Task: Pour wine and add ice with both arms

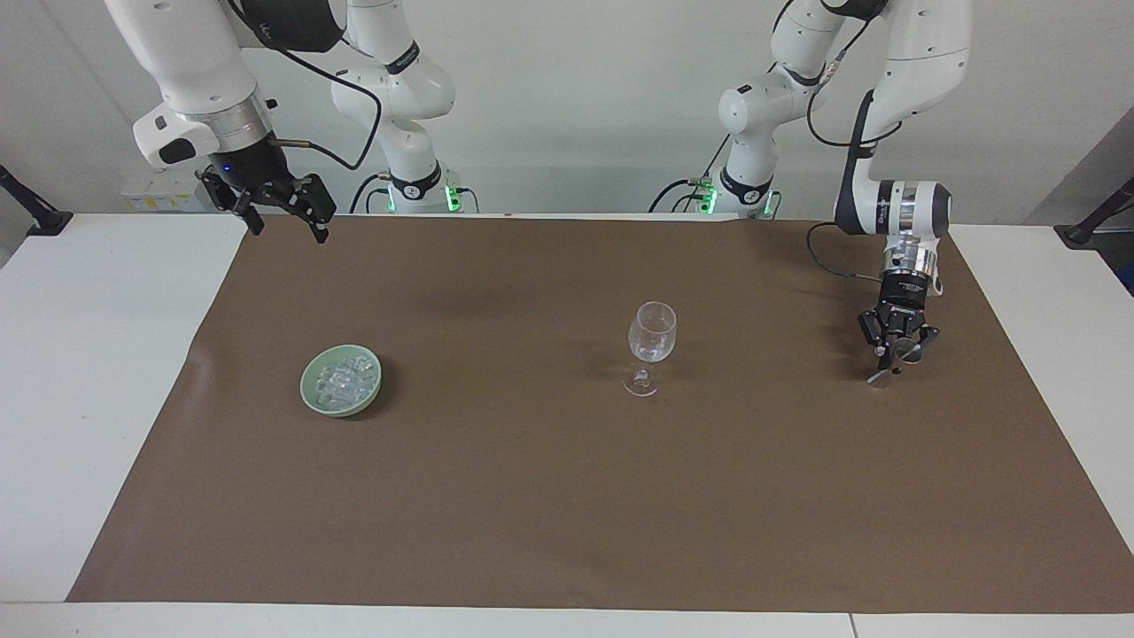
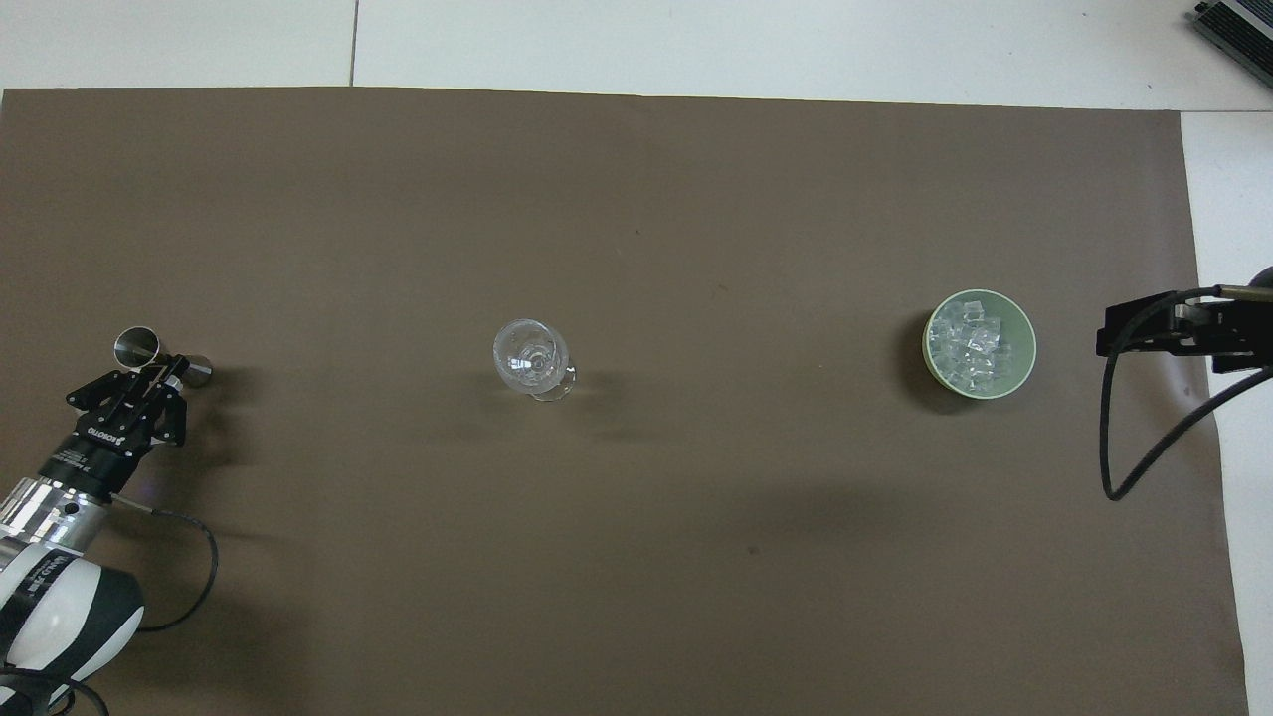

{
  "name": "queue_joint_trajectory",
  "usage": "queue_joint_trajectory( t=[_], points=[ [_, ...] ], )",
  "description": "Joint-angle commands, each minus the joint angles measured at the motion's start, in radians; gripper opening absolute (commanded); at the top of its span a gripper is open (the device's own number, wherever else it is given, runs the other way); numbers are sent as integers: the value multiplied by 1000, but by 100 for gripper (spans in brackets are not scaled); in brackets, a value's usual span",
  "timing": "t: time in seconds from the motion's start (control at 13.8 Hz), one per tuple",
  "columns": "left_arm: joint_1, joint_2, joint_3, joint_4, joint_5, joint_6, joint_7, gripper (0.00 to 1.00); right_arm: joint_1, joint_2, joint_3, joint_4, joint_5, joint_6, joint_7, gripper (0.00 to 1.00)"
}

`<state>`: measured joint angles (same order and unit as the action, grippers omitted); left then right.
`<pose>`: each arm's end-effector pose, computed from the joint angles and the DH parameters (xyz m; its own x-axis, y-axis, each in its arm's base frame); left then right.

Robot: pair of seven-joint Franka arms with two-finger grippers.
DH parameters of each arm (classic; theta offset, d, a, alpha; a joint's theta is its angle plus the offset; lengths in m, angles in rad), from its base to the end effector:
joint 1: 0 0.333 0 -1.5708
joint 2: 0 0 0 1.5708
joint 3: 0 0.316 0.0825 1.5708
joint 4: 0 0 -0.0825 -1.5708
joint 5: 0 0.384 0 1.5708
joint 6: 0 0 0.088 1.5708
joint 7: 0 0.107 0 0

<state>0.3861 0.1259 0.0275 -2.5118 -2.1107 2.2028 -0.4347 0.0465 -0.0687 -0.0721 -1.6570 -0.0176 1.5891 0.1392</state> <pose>0.4324 0.1579 0.2306 -0.2859 0.1436 -0.9474 0.3986 0.9169 0.0187 0.5339 -0.0169 0.6227 0.9865 -0.1636 0.0024 -0.1636 -0.9865 0.0124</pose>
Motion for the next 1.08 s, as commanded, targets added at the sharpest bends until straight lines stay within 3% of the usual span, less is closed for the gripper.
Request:
queue_joint_trajectory(
  t=[0.0, 0.36, 1.01],
  points=[
    [16, 15, -6, 16, 15, -23, -29, 0, -10, -14, 0, -17, 4, 18, -23, 100],
    [16, 14, -6, 14, 15, -29, -27, 0, 22, 21, -44, 28, -7, 25, -24, 100],
    [2, 8, -9, -9, 11, -58, -44, 0, 24, -22, -40, -58, 5, 67, -33, 100]
  ],
)
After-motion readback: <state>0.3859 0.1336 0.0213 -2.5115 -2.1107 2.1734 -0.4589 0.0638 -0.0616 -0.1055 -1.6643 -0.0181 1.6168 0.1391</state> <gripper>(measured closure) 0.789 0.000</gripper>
